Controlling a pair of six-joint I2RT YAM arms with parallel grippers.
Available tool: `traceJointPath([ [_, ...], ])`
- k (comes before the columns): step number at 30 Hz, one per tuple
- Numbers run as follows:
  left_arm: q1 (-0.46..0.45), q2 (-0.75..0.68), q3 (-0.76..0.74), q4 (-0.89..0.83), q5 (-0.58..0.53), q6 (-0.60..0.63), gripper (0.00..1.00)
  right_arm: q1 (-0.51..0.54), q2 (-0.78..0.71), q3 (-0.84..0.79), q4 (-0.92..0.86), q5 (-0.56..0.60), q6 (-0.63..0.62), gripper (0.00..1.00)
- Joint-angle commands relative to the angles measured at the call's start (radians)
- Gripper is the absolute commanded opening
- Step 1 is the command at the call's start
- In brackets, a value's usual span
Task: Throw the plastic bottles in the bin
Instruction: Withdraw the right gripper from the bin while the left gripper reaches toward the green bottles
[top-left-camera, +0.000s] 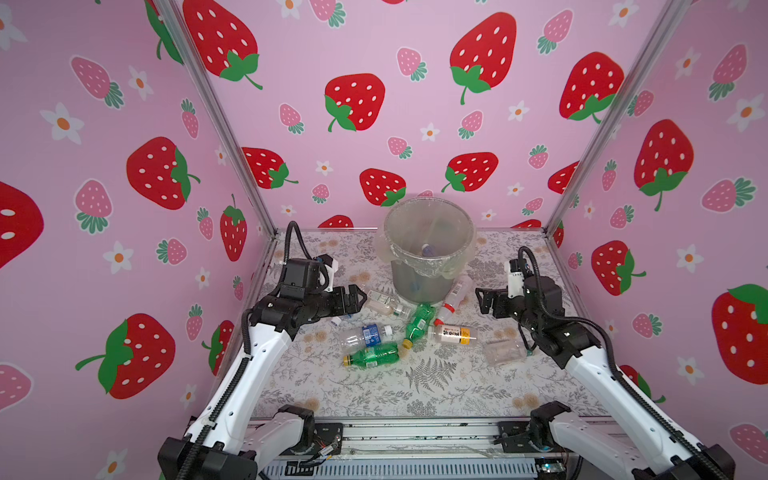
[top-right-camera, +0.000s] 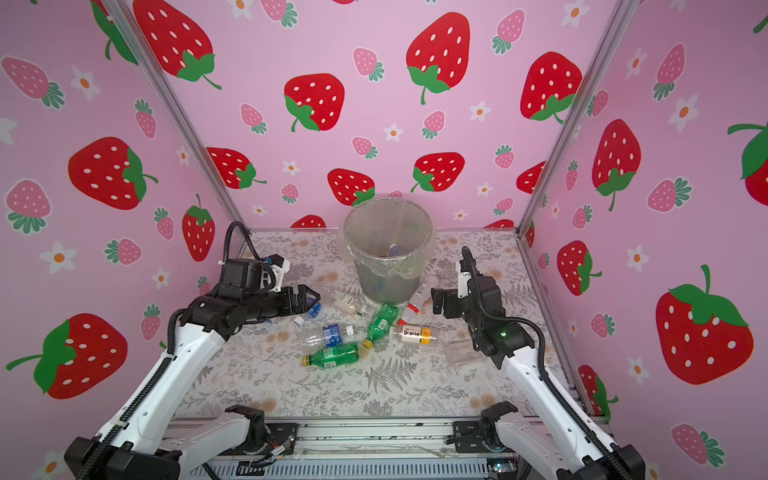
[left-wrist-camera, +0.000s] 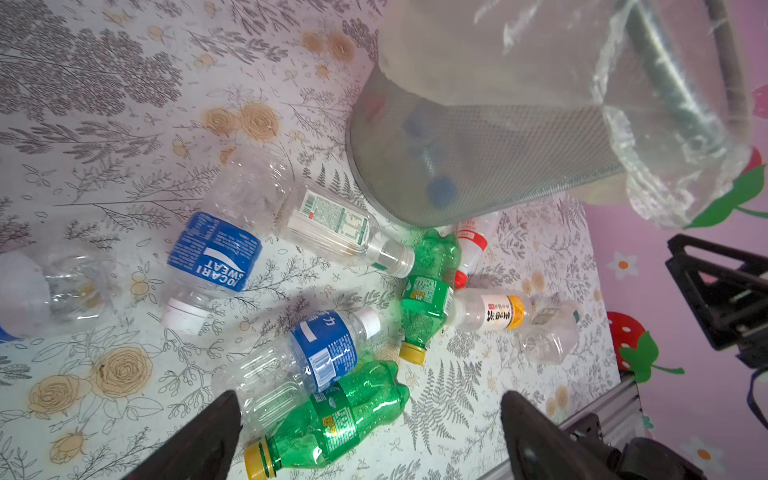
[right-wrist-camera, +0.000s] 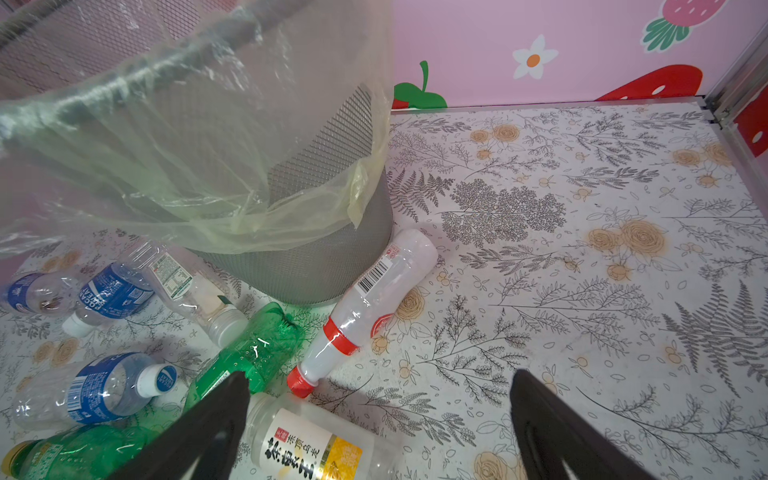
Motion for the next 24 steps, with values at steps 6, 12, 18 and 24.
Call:
traceJointPath([
  [6, -0.128, -0.023, 0.054, -0.139, -0.128, 0.136, 0.99, -0.005, -0.064, -0.033, -0.011, -0.006, 0.017, 0.99],
  [12, -0.204, -0.027, 0.033, -0.128, -0.136, 0.153, 0.99, -0.005, -0.103, -0.054, -0.027, 0.000, 0.025, 0.99],
  [18, -0.345, 0.049, 0.030, -0.135, -0.253, 0.151, 0.99, -0.006, -0.126, -0.068, -0.036, 0.001, 0.032, 0.99],
  [24, -0.417, 0.114, 0.037, -0.155, -0.261, 0.190, 0.99, -0.006, -0.141, -0.071, -0.048, 0.007, 0.025, 0.99],
])
